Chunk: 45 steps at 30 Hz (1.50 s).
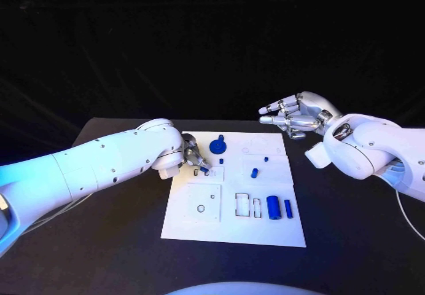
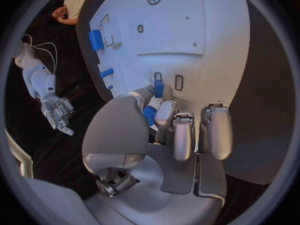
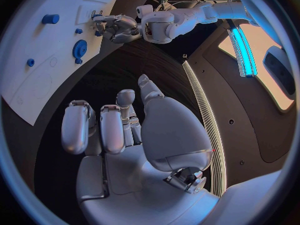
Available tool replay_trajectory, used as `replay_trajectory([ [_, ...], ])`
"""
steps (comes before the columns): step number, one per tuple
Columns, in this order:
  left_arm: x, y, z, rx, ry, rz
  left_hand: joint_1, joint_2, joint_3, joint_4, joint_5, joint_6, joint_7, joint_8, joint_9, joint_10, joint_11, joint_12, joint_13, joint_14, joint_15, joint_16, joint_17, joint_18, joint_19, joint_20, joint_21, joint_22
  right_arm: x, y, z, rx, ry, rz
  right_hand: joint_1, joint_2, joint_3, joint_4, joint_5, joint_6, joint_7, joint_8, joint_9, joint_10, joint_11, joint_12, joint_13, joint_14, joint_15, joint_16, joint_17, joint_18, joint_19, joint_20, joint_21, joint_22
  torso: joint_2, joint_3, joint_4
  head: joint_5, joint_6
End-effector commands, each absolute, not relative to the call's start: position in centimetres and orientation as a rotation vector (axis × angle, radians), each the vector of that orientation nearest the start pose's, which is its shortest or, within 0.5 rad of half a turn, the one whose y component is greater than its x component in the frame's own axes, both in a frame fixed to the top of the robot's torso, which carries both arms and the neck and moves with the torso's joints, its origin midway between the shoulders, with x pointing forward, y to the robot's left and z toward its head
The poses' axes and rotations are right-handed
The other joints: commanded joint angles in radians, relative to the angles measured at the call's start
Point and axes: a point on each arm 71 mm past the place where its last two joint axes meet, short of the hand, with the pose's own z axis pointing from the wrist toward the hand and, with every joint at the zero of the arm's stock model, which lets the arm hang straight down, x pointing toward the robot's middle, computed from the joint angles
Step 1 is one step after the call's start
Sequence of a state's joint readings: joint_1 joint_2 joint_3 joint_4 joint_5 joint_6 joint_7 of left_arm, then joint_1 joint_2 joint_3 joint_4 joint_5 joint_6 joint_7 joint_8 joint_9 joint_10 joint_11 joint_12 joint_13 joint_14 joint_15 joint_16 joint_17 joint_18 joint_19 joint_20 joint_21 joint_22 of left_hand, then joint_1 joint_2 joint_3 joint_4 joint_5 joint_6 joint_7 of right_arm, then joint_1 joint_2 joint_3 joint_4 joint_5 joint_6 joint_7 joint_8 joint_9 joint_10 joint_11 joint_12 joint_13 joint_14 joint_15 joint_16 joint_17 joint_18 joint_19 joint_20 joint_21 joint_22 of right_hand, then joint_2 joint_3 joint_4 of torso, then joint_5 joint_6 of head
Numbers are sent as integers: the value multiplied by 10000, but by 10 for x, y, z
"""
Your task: Assemble the parts on the task board
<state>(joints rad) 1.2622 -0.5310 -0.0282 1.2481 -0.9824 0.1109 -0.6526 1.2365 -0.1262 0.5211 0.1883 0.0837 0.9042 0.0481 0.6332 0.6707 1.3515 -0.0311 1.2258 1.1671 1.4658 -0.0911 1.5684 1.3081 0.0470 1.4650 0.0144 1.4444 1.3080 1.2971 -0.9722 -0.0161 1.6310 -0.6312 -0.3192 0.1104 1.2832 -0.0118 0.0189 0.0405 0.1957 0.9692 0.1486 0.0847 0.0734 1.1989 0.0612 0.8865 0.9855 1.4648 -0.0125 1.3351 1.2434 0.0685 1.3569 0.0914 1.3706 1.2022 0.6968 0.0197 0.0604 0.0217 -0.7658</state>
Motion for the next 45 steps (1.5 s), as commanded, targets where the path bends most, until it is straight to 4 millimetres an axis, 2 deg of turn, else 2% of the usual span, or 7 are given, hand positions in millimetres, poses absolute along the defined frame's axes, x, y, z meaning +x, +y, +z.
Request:
replay_trajectory([
  [1, 527, 141, -214, -2492, 23740, -3149, 32, 70, 1321, -1252, 34, 57, -124, 41, 24, 54, -40, 10, 11, 1050, -7, 24, 2627, -68, 338, 52, 67, 1177, 481, -231, -122, 4882, 16199, 11862, -50, 103, -58, 21, 39, 29, -6, -10, -10, -82, -10, -25, -6, 325, -33, -26, -11, 138, -88, 5, -64, -9, 4, 1, 7, 25, -37],
  [6, 526, 141, -214, -2344, 23889, -3060, -8, 43, 1326, -1259, 22, 70, -125, 54, 41, 68, -40, 26, 28, 1050, -8, 24, 2627, -69, 340, 49, 70, 1183, 480, -230, -122, 4854, 16216, 11888, -54, 115, -62, 29, 44, 28, -4, -10, -10, -86, -9, -26, -9, 326, -32, -23, -5, 138, -89, 6, -67, -12, 4, -4, -5, 42, -72],
  [17, 525, 138, -214, -2315, 23876, -3077, -132, 20, 1305, -1243, -8, 111, -137, 85, 79, 87, -45, 36, 32, 1050, -12, 24, 2627, -72, 345, 43, 75, 1196, 479, -230, -122, 4825, 16234, 11925, -57, 124, -65, 35, 47, 28, -3, -11, -10, -87, -8, -23, -7, 324, -31, -27, -8, 139, -91, 7, -69, -14, -4, 1, 17, 52, -91],
  [26, 524, 136, -215, -2180, 23886, -2992, -185, 20, 1283, -1241, -44, 131, -149, 99, 97, 105, -53, 51, 43, 1050, -17, 24, 2627, -79, 358, 39, 94, 1222, 479, -230, -122, 4816, 16243, 11951, -57, 124, -65, 35, 47, 28, -3, -11, -10, -87, -8, -23, -7, 324, -31, -27, -8, 139, -91, 7, -69, -14, -5, 6, -12, 87, -104],
  [33, 524, 135, -215, -2095, 23915, -2965, -260, -14, 1222, -1254, -77, 178, -173, 127, 125, 141, -70, 91, 79, 1050, -28, 24, 2627, -87, 375, 31, 119, 1257, 479, -230, -122, 4814, 16254, 11958, -57, 124, -65, 35, 47, 28, -3, -11, -10, -87, -8, -23, -7, 324, -31, -27, -8, 139, -91, 7, -69, -14, 3, 6, -7, 74, -104],
  [37, 524, 134, -215, -2074, 23906, -3000, -758, -311, 606, -1121, -121, 411, -266, 244, 213, 150, -132, 82, 42, 1050, -72, 24, 2627, -84, 371, -1, 104, 1256, 479, -230, -122, 4814, 16259, 11963, -57, 124, -65, 35, 47, 28, -3, -11, -10, -87, -8, -23, -7, 324, -31, -27, -8, 139, -91, 7, -69, -14, -1, 9, -8, 67, -91],
  [45, 525, 132, -215, -1972, 23854, -2896, -1286, -268, -120, -795, -110, 494, -305, 266, 283, 138, -179, 42, -30, 1050, -122, 24, 2627, -93, 395, -57, 119, 1301, 479, -229, -122, 4821, 16251, 11978, -69, 147, -83, 56, 62, 27, -1, -11, -10, -108, -4, -42, -30, 318, -28, -45, -25, 143, -102, 11, -84, -34, 7, 9, -15, 50, -99],
])
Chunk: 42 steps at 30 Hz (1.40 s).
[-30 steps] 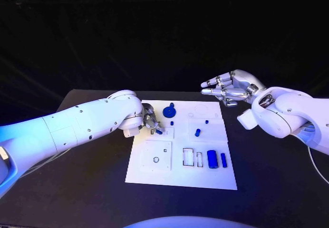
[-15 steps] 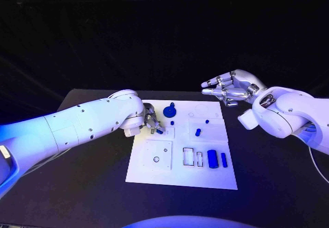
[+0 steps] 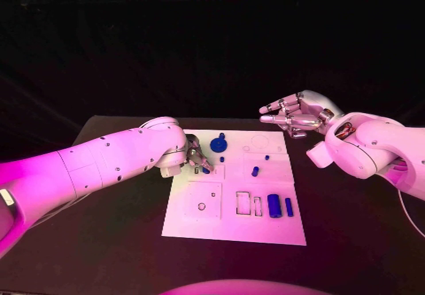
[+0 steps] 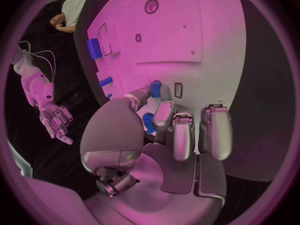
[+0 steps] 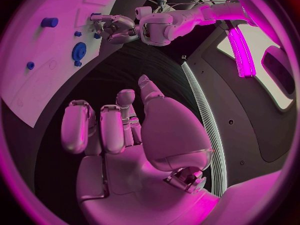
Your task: Assemble the parts on the task board
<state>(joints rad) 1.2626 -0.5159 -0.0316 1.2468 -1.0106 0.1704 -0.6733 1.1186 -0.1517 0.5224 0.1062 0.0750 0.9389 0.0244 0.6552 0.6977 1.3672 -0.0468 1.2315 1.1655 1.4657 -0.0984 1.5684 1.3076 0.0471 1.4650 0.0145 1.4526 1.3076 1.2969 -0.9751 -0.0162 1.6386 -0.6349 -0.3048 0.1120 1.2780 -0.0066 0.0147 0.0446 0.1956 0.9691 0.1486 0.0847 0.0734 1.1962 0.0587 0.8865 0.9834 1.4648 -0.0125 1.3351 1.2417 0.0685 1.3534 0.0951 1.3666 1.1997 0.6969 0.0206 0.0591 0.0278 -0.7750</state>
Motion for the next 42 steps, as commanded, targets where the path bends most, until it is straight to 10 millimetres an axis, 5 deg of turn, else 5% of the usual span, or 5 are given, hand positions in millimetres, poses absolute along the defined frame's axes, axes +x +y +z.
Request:
replay_trajectory([
  [1, 525, 132, -215, -1952, 23850, -2876, -154, -3, -214, 61, -22, 157, -72, 48, 21, -12, -25, -7, -9, 1051, -53, 24, 2632, -100, 405, -61, 50, 1324, 479, -229, -122, 4821, 16252, 11980, -17, 95, -42, 14, 63, 27, -1, -11, -11, -81, 20, -42, -8, 318, -28, -45, -8, 143, -66, -26, -45, -8, 6, 2, -4, -5, -7],
  [22, 529, 131, -216, -1913, 23878, -2643, -868, 189, -1646, 781, -37, 282, -82, 100, 158, 56, -32, 65, 20, 1051, -64, 24, 2632, -127, 463, -82, 115, 1448, 478, -229, -121, 4816, 16184, 12038, -39, 98, -91, 43, 86, 4, 6, -23, -16, -148, 28, -116, -80, 298, -21, -98, -66, 163, -123, -20, -107, -104, 1, -1, 4, -41, 1],
  [42, 529, 130, -217, -1769, 24024, -2606, -853, 265, -2831, 1169, -41, 317, -117, 114, 250, 103, -60, 137, 74, 1051, -90, 24, 2632, -148, 505, -104, 171, 1549, 478, -229, -121, 4787, 16200, 12036, -49, 100, -120, 59, 94, -6, 10, -27, -18, -195, 34, -168, -128, 282, -16, -137, -107, 173, -153, -15, -140, -153, -3, -4, 6, -51, -26],
])
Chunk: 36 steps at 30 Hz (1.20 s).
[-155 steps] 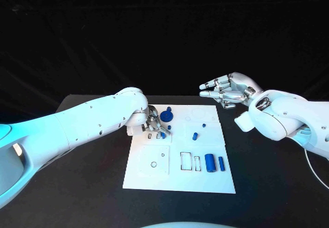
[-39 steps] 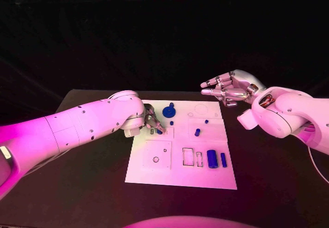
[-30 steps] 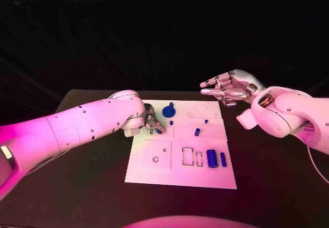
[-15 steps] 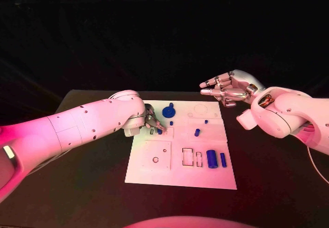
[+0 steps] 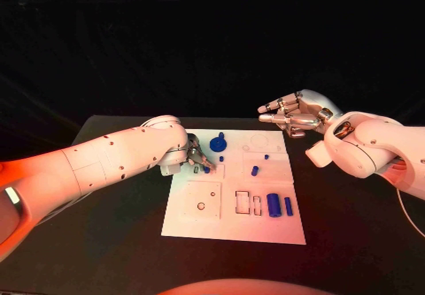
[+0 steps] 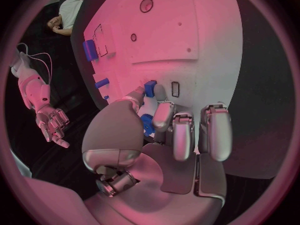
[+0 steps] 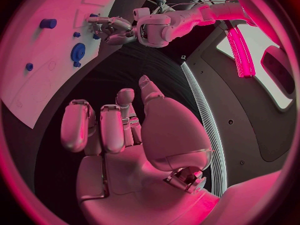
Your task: Assemble the parts on the task board
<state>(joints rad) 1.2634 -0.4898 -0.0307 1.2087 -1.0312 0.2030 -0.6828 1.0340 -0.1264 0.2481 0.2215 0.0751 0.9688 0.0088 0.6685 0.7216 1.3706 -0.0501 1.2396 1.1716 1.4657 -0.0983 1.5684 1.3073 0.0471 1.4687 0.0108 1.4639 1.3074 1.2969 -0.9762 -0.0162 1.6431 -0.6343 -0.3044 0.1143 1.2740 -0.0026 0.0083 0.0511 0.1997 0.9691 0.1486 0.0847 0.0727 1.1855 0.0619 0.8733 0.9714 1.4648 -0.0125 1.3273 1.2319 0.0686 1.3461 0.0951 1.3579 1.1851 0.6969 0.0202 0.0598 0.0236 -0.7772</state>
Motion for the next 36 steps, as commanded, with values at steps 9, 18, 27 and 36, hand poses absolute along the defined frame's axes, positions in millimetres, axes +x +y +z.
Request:
replay_trajectory([
  [9, 531, 133, -214, -2174, 23649, -2716, -63, -62, -1102, 401, -167, 55, 14, -22, 55, 89, -43, 84, 32, 1051, -108, 24, 2635, -148, 473, -84, 49, 1570, 479, -230, -122, 4803, 16191, 12003, -11, 59, -66, -1, 53, -9, 13, -29, -11, -105, 3, -51, -23, 278, -13, -67, -16, 174, -89, -13, -62, -20, -5, -3, 9, -19, 24],
  [18, 534, 137, -199, -2695, 22930, -3152, -267, 87, -2062, 697, -267, 44, 6, -39, 90, 76, -54, 77, 15, 1051, -122, 24, 2635, -143, 470, -103, 22, 1567, 480, -231, -122, 4812, 16178, 11958, -11, 59, -66, -1, 53, -9, 13, -29, -11, -105, 3, -51, -23, 278, -13, -67, -16, 174, -89, -13, -62, -20, 3, -1, -6, -29, 51],
  [27, 539, 144, -162, -2901, 22589, -4052, 92, 321, -2531, 666, -268, -306, 142, -292, 7, -292, 44, -359, -464, 1051, -49, 24, 2635, -60, 319, -65, -283, 1290, 482, -231, -123, 4809, 16189, 11912, -16, 59, -82, 6, 51, -15, 15, -32, -12, -116, 6, -56, -29, 271, -11, -79, -27, 177, -98, -11, -73, -34, 12, 18, -28, 7, 133],
  [36, 557, 163, -136, -2925, 22588, -3667, 694, 655, -2942, 650, -253, -741, 471, -1066, -564, -671, 340, -757, -928, 1051, 197, 24, 2635, -41, 282, 160, -394, 1228, 484, -229, -125, 4789, 16219, 11876, -18, 64, -87, 11, 52, -15, 15, -31, -12, -108, 7, -36, -14, 274, -10, -69, -11, 175, -93, -10, -70, -25, 3, -3, 36, -31, 183],
])
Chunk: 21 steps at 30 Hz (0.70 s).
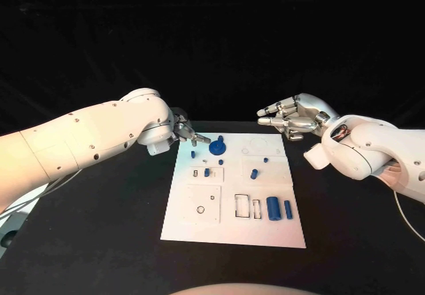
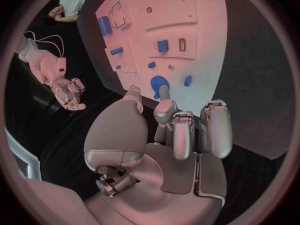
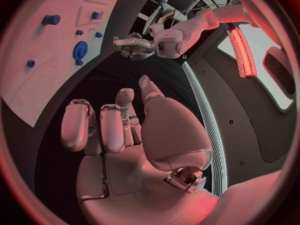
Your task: Assemble the parts on the task board
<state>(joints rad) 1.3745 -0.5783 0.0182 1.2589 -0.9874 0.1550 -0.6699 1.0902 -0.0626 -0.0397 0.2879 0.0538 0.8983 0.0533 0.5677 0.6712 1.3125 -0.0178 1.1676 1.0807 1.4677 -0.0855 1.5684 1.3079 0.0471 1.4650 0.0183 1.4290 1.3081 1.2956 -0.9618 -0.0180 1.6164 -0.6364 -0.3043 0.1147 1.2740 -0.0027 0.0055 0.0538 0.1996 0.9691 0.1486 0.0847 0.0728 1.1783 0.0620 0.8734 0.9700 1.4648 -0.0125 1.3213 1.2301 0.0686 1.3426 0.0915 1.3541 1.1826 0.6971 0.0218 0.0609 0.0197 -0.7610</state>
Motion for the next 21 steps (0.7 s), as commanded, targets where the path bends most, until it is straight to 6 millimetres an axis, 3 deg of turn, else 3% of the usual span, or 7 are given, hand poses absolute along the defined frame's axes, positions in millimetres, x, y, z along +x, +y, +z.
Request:
replay_trajectory([
  [1, 560, 164, -136, -2979, 22588, -3612, 175, 64, -67, -15, -39, -26, 34, -84, -90, -95, 24, -38, -23, 1031, 78, 24, 2629, -40, 319, 96, -46, 1222, 484, -229, -125, 4784, 16217, 11879, -19, 66, -61, -15, 54, -15, 15, -31, -12, -36, 6, -37, 0, 275, -9, -6, 12, 173, -56, 26, -31, 3, 3, -24, 22, 14, 23],
  [6, 576, 167, -140, -3049, 22420, -3122, 244, 133, -86, -17, -38, 1, 45, -125, -141, -99, 35, -34, -25, 1031, 90, 24, 2629, -36, 314, 114, -60, 1214, 485, -228, -126, 4760, 16227, 11892, -19, 69, -61, -14, 54, -14, 15, -31, -12, -36, 6, -35, 1, 276, -9, -1, 20, 172, -54, 27, -28, 8, 10, -44, -10, 53, 52],
  [21, 598, 169, -172, -3046, 22523, -2724, 312, 409, -260, 9, -39, 373, -30, -42, -219, -47, -13, 40, 28, 1031, 69, 24, 2629, -39, 332, 128, -40, 1254, 487, -223, -129, 4697, 16307, 12038, -17, 82, -64, -9, 60, -13, 16, -30, -12, -31, 6, -23, 9, 278, -9, 5, 30, 172, -52, 28, -29, 9, 17, -28, -4, 112, 38],
])
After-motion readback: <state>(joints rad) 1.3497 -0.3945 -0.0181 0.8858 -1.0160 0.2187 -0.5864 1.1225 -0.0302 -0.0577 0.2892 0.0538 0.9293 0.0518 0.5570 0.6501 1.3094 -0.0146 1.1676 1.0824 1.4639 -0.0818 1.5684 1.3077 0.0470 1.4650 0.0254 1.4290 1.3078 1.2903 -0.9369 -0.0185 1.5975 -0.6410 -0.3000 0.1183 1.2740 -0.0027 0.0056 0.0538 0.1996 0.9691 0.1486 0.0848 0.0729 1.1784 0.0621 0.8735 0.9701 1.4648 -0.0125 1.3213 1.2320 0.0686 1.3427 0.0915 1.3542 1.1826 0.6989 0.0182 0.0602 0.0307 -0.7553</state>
